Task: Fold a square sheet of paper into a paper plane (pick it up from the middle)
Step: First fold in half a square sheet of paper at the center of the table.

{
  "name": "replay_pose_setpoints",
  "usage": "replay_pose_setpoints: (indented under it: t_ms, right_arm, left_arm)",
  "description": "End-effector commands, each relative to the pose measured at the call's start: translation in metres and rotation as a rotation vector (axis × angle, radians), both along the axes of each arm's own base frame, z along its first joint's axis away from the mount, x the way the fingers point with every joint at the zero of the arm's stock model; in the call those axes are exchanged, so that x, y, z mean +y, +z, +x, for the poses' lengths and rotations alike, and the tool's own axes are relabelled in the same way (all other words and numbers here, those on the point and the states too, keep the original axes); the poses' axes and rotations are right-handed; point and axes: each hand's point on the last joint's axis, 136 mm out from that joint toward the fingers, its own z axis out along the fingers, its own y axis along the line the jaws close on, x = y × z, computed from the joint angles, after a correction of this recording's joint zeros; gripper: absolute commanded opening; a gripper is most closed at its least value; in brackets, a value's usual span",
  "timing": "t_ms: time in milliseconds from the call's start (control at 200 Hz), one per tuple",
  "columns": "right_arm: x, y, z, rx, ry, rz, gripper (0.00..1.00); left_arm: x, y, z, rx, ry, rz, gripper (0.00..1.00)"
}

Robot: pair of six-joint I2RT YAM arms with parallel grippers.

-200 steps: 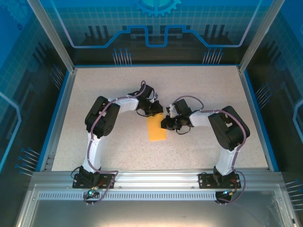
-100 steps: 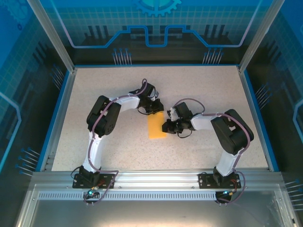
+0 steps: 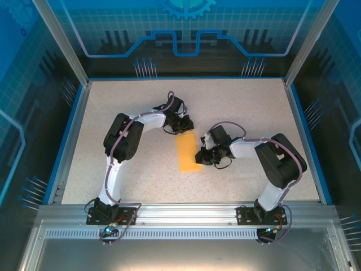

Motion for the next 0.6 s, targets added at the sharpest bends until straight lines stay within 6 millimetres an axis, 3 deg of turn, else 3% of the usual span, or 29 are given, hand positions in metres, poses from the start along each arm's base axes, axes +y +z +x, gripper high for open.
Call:
replay_pose_setpoints:
  t_ms: [0, 100, 330, 450, 595]
  right_arm:
    - [-0.029, -0.034, -0.052, 0.193, 0.022, -0.170, 0.10]
    - [-0.025, -0.033, -0.046, 0.185, 0.020, -0.164, 0.10]
    - [-0.015, -0.031, -0.029, 0.163, 0.028, -0.153, 0.10]
    - [-0.011, -0.032, -0.023, 0.159, 0.032, -0.144, 0.10]
    - [-0.009, -0.033, -0.021, 0.162, 0.039, -0.143, 0.10]
  left_arm:
    - [0.009, -0.026, -0.001, 0.031, 0.005, 0.045, 0.16]
    - [0.006, -0.013, 0.000, 0.010, -0.009, 0.025, 0.17]
    - [-0.019, 0.055, 0.002, -0.075, -0.081, -0.131, 0.21]
    - [-0.027, 0.054, -0.016, -0.047, -0.101, -0.164, 0.21]
    - [-0.026, 0.034, -0.031, 0.000, -0.095, -0.154, 0.19]
